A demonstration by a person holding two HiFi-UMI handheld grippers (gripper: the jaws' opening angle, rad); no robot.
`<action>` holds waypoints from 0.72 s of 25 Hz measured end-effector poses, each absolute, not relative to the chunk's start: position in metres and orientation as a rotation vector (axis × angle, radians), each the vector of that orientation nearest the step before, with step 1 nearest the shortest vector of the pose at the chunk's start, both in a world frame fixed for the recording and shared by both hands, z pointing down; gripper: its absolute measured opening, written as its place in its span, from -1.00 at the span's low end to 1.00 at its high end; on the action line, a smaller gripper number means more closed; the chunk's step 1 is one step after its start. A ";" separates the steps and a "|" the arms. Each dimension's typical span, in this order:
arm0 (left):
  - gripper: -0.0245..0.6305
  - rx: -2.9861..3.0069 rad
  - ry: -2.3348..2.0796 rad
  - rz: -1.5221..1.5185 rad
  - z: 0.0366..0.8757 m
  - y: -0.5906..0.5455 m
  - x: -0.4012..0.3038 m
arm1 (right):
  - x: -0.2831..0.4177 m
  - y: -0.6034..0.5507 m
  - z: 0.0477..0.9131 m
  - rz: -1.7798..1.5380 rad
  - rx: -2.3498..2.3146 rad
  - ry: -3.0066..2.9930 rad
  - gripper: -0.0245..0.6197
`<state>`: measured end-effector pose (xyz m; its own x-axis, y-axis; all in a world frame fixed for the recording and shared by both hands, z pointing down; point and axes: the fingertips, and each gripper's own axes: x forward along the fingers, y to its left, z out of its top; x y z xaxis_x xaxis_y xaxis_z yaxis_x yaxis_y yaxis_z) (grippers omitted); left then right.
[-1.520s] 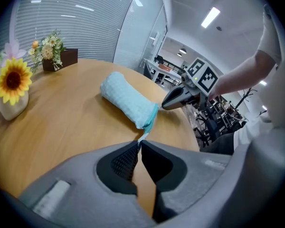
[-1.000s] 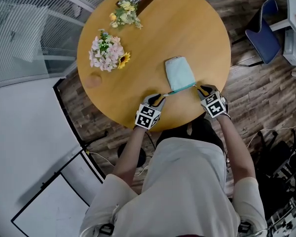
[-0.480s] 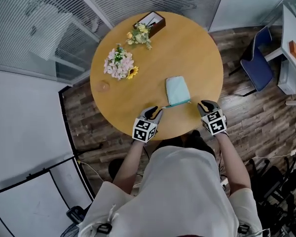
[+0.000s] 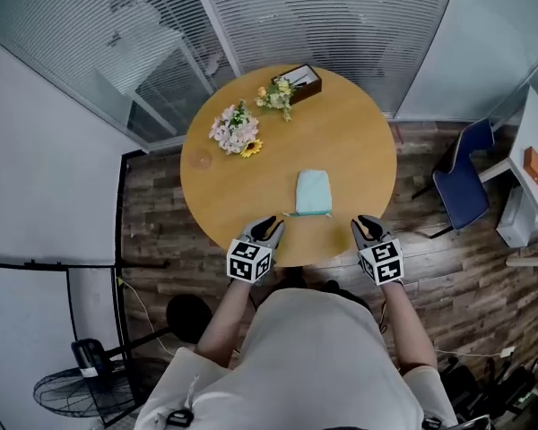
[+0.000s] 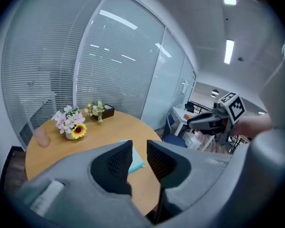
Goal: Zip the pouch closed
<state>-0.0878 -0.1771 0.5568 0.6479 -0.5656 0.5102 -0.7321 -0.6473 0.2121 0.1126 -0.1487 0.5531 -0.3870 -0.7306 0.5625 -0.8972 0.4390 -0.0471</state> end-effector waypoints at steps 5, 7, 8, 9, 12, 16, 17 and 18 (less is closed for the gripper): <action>-0.63 2.513 -1.114 0.419 0.509 -0.140 -0.080 | 0.127 -0.123 0.516 0.379 1.320 -2.326 -0.71; -0.63 2.523 -1.151 0.387 0.495 -0.123 -0.081 | 0.131 -0.111 0.505 0.343 1.295 -2.359 -0.71; -0.63 2.520 -1.173 0.376 0.490 -0.114 -0.082 | 0.132 -0.106 0.501 0.332 1.283 -2.373 -0.71; -0.63 2.514 -1.195 0.366 0.484 -0.107 -0.083 | 0.133 -0.101 0.497 0.324 1.271 -2.387 -0.71; -0.63 2.492 -1.256 0.341 0.472 -0.084 -0.087 | 0.134 -0.085 0.487 0.307 1.236 -2.428 -0.71; -0.63 2.490 -1.304 0.326 0.458 -0.057 -0.093 | 0.134 -0.069 0.474 0.273 1.233 -2.462 -0.71; -0.63 2.494 -1.312 0.324 0.455 -0.052 -0.095 | 0.133 -0.067 0.469 0.265 1.239 -2.469 -0.71; -0.63 2.498 -1.320 0.321 0.452 -0.048 -0.097 | 0.132 -0.065 0.465 0.256 1.245 -2.476 -0.72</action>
<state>-0.0975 -0.0479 0.4516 0.5535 -0.7645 0.3303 -0.8308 -0.5343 0.1555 0.1321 -0.0651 0.4648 -0.5492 -0.7383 0.3916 -0.8028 0.5962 -0.0019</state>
